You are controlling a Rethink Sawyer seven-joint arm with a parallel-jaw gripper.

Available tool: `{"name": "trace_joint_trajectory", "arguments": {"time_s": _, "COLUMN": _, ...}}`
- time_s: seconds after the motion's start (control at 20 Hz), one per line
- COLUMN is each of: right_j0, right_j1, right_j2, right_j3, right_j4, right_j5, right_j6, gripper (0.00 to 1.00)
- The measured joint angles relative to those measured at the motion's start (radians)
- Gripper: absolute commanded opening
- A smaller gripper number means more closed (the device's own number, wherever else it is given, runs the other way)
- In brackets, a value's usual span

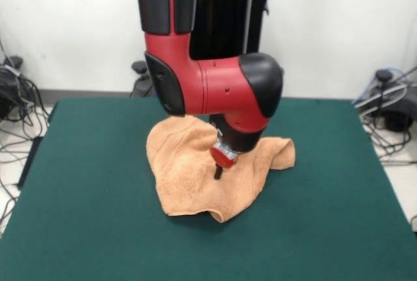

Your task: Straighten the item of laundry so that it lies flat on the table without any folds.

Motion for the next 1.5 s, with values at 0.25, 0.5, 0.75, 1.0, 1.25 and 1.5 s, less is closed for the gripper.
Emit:
{"name": "trace_joint_trajectory", "arguments": {"time_s": 0.25, "right_j0": 0.019, "right_j1": -0.052, "right_j2": 0.0, "right_j3": 0.003, "right_j4": 0.026, "right_j5": 0.029, "right_j6": 0.0, "gripper": 1.0}}
{"name": "trace_joint_trajectory", "arguments": {"time_s": 0.5, "right_j0": 0.024, "right_j1": -0.116, "right_j2": 0.0, "right_j3": 0.003, "right_j4": 0.068, "right_j5": 0.068, "right_j6": 0.0, "gripper": 1.0}}
{"name": "trace_joint_trajectory", "arguments": {"time_s": 0.75, "right_j0": 0.021, "right_j1": -0.173, "right_j2": 0.0, "right_j3": -0.009, "right_j4": 0.11, "right_j5": 0.134, "right_j6": 0.0, "gripper": 1.0}}
{"name": "trace_joint_trajectory", "arguments": {"time_s": 1.0, "right_j0": 0.004, "right_j1": -0.201, "right_j2": 0.0, "right_j3": -0.03, "right_j4": 0.135, "right_j5": 0.173, "right_j6": 0.0, "gripper": 1.0}}
{"name": "trace_joint_trajectory", "arguments": {"time_s": 1.25, "right_j0": -0.012, "right_j1": -0.198, "right_j2": 0.0, "right_j3": -0.06, "right_j4": 0.133, "right_j5": 0.176, "right_j6": 0.0, "gripper": 1.0}}
{"name": "trace_joint_trajectory", "arguments": {"time_s": 1.5, "right_j0": -0.009, "right_j1": -0.18, "right_j2": 0.0, "right_j3": -0.078, "right_j4": 0.132, "right_j5": 0.176, "right_j6": 0.0, "gripper": 1.0}}
